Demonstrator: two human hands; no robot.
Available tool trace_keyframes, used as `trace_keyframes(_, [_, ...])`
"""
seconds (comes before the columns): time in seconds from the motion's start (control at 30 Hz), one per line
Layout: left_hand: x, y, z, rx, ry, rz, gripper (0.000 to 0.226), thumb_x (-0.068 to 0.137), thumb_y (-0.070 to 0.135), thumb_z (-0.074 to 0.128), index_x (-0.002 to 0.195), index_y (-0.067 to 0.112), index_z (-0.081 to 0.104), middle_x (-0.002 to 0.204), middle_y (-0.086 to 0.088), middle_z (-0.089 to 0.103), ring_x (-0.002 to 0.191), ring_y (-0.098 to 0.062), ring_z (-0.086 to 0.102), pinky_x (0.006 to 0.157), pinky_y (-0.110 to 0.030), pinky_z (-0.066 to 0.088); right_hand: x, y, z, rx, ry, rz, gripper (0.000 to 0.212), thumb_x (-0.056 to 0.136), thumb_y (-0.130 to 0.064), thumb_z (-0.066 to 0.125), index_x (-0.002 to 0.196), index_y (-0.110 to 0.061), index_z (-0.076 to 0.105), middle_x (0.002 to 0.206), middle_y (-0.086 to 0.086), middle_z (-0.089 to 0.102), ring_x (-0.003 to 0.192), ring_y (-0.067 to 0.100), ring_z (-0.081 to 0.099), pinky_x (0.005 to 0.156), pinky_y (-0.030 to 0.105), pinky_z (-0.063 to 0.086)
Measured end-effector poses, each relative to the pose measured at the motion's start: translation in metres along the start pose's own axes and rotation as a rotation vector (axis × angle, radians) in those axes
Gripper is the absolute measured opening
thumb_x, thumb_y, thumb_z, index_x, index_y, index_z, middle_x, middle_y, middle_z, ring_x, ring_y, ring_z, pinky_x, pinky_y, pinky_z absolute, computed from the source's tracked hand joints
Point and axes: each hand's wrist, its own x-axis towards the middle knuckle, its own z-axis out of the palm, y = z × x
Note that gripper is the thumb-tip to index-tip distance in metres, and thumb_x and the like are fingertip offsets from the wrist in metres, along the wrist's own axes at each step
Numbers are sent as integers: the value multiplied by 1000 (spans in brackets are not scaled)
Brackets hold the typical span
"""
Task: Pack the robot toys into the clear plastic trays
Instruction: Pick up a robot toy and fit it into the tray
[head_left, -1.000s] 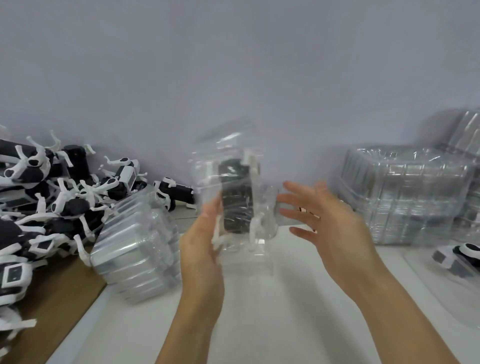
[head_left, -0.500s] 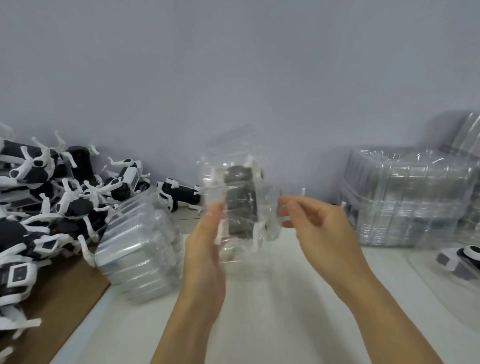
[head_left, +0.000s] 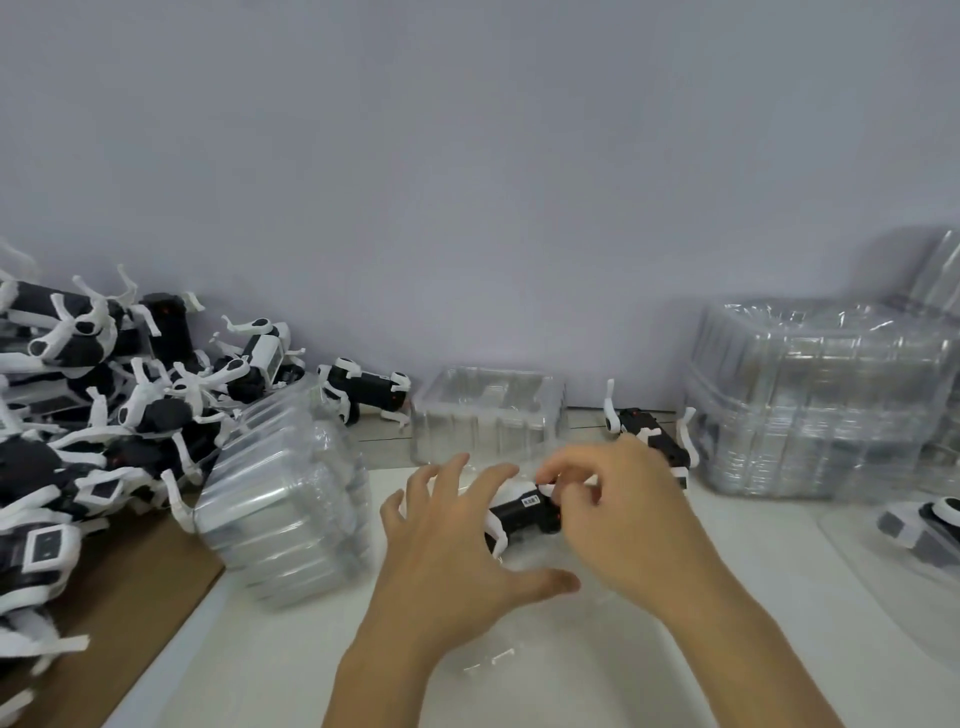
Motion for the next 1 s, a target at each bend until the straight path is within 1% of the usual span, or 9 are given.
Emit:
trace_keyframes(0.1, [0, 0, -5, -235, 43, -11, 69, 53, 78, 50, 120, 62, 42, 144, 29, 34, 138, 7, 15, 119, -38, 10, -5, 1, 13, -285, -47, 10, 38, 86, -19, 48, 109, -45, 64, 97, -10, 46, 94, 16, 50, 74, 29, 36])
trace_keyframes(0.17, [0, -3, -9, -478, 105, -72, 41, 67, 51, 50, 106, 62, 52, 127, 37, 45, 129, 13, 24, 113, -33, 22, -5, 3, 18, -357, -134, -19, 45, 86, -13, 46, 118, -42, 61, 92, -14, 52, 101, 16, 41, 83, 33, 32])
trace_keyframes(0.3, [0, -7, -9, -768, 148, -239, 38, 92, 18, 47, 106, 52, 60, 132, 15, 48, 103, 22, 43, 84, -16, 33, -3, 9, 20, -237, -258, -14, 70, 77, 3, 31, 120, -44, 58, 100, -17, 64, 108, 15, 35, 87, 31, 24])
trace_keyframes(0.37, [2, -7, -5, -746, 165, -271, 33, 93, 22, 48, 104, 51, 60, 131, 9, 50, 115, 6, 45, 95, -27, 38, -3, 7, 16, -162, -283, -3, 83, 68, 2, 20, 117, -54, 58, 97, -18, 61, 107, 17, 36, 84, 25, 25])
trace_keyframes(0.47, [4, -4, -3, -714, 209, -289, 27, 79, 42, 44, 99, 51, 61, 115, 11, 58, 123, -16, 46, 108, -44, 38, -5, 0, 13, -289, -342, -122, 95, 56, -8, 10, 113, -73, 50, 93, -17, 52, 97, 17, 30, 85, 34, 22])
trace_keyframes(0.67, [5, -7, -1, -676, 221, -294, 18, 89, 35, 56, 98, 49, 63, 116, 24, 56, 126, -13, 45, 109, -41, 36, -9, -7, 18, -337, -394, -26, 91, 48, -18, 12, 111, -59, 63, 108, -13, 45, 107, 18, 28, 85, 35, 17])
trace_keyframes(0.77, [7, -11, 0, -703, 166, -312, 29, 90, 24, 61, 109, 46, 59, 124, 25, 49, 119, -3, 48, 89, -21, 39, -6, -7, 16, -292, -371, -23, 90, 52, -8, 16, 108, -61, 64, 107, -12, 46, 108, 19, 32, 84, 35, 19])
trace_keyframes(0.83, [10, -14, -1, -751, 170, -376, 38, 91, 21, 61, 121, 42, 53, 129, 16, 46, 107, -1, 51, 75, -19, 37, -3, -2, 12, -205, -336, -11, 82, 69, 4, 27, 108, -56, 66, 107, -12, 47, 108, 18, 38, 86, 35, 22])
trace_keyframes(1.0, [10, -17, -1, -832, 129, -544, 51, 88, 40, 69, 134, 34, 48, 129, 2, 47, 106, -15, 51, 82, -27, 36, 2, 17, 9, -136, -22, 133, 44, 94, -19, 46, 127, -49, 51, 134, -11, 40, 129, 15, 26, 103, 41, 26])
